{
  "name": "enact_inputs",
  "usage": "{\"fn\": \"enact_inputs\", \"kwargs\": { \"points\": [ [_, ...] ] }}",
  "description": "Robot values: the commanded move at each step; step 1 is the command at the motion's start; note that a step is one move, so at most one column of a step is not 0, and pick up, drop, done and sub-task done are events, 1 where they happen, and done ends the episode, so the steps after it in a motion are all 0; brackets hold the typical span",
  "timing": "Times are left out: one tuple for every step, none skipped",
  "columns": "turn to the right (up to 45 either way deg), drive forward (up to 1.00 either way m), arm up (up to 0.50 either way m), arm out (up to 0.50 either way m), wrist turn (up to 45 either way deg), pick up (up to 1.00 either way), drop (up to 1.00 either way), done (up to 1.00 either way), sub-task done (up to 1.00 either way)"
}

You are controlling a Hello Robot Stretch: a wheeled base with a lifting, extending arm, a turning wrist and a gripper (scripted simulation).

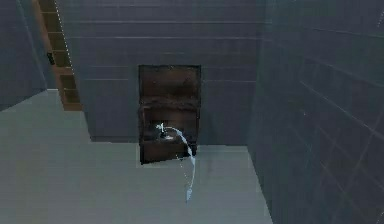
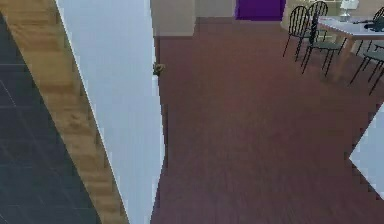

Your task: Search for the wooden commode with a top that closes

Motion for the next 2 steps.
{"fn": "enact_inputs", "kwargs": {
  "points": [
    [0.0, 0.95, 0.0, 0.0, 0.0, 0.0, 0.0, 0.0, 0.0],
    [-12.0, 0.0, 0.0, 0.0, 0.0, 0.0, 0.0, 0.0, 0.0]
  ]
}}
